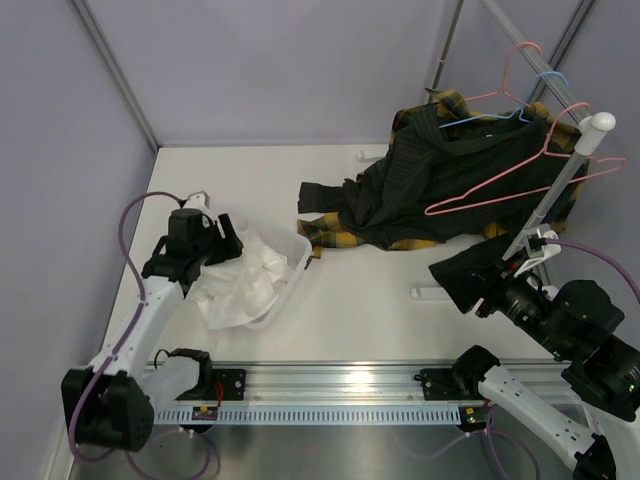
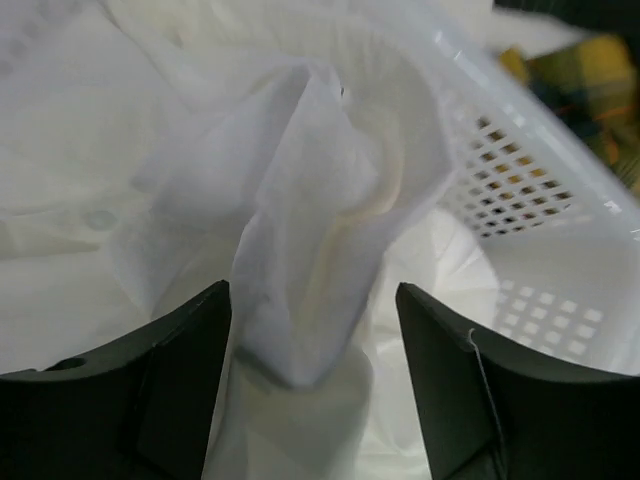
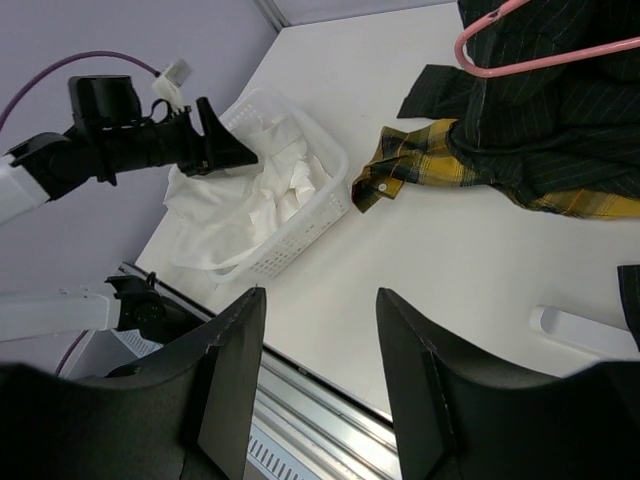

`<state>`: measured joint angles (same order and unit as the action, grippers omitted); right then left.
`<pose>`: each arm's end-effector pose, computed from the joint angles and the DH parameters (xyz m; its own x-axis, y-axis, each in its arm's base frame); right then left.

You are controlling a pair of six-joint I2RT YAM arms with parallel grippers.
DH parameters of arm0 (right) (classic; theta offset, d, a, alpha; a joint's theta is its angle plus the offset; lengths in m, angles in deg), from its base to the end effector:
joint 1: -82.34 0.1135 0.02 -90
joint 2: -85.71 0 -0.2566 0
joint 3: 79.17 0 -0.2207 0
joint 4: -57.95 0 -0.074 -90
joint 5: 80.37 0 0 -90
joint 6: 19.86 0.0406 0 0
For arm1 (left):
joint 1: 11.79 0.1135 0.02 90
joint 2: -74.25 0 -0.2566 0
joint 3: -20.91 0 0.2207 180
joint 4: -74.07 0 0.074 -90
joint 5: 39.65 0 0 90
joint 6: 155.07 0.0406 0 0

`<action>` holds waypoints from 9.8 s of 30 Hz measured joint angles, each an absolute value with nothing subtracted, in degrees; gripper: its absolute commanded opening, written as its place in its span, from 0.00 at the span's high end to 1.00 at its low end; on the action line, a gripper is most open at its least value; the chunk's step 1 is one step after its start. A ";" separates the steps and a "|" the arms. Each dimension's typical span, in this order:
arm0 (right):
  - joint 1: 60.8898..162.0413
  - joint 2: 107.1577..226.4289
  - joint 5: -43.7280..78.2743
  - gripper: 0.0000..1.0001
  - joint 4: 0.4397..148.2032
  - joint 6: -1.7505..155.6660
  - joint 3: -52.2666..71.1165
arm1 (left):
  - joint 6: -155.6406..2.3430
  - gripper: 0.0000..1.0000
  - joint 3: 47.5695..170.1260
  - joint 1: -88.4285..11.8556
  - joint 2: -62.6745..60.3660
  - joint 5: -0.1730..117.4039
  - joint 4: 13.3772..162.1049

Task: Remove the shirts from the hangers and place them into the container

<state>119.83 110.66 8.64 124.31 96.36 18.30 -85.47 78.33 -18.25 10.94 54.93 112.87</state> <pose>0.0154 0.0110 0.3906 -0.3715 0.2718 -0.8878 -0.4803 0.7621 0.4343 0.2040 -0.0264 0.2396 -0.7137 -0.2689 -0.6468 -0.0856 0.9500 -0.3004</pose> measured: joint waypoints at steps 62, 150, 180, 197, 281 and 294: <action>119.86 108.65 -3.38 0.41 137.45 98.59 -1.96 | -52.58 0.21 146.61 -51.99 -39.52 90.12 71.04; 119.86 150.86 7.24 0.43 112.05 86.37 -15.84 | -74.11 1.00 113.15 -57.50 20.54 66.58 117.33; 119.79 154.97 3.04 1.00 110.28 84.38 -16.83 | -79.31 0.37 99.88 -57.61 27.95 66.06 114.01; 122.15 152.30 -14.79 1.00 121.87 84.45 -21.42 | -82.63 1.00 90.83 -58.53 42.81 56.88 109.09; 121.50 144.30 -25.79 1.00 129.08 83.57 -24.74 | -82.85 1.00 83.40 -60.52 33.19 58.98 92.52; 120.58 143.32 -14.86 1.00 127.09 81.54 -23.36 | -71.48 0.01 107.81 -63.14 15.45 71.04 110.12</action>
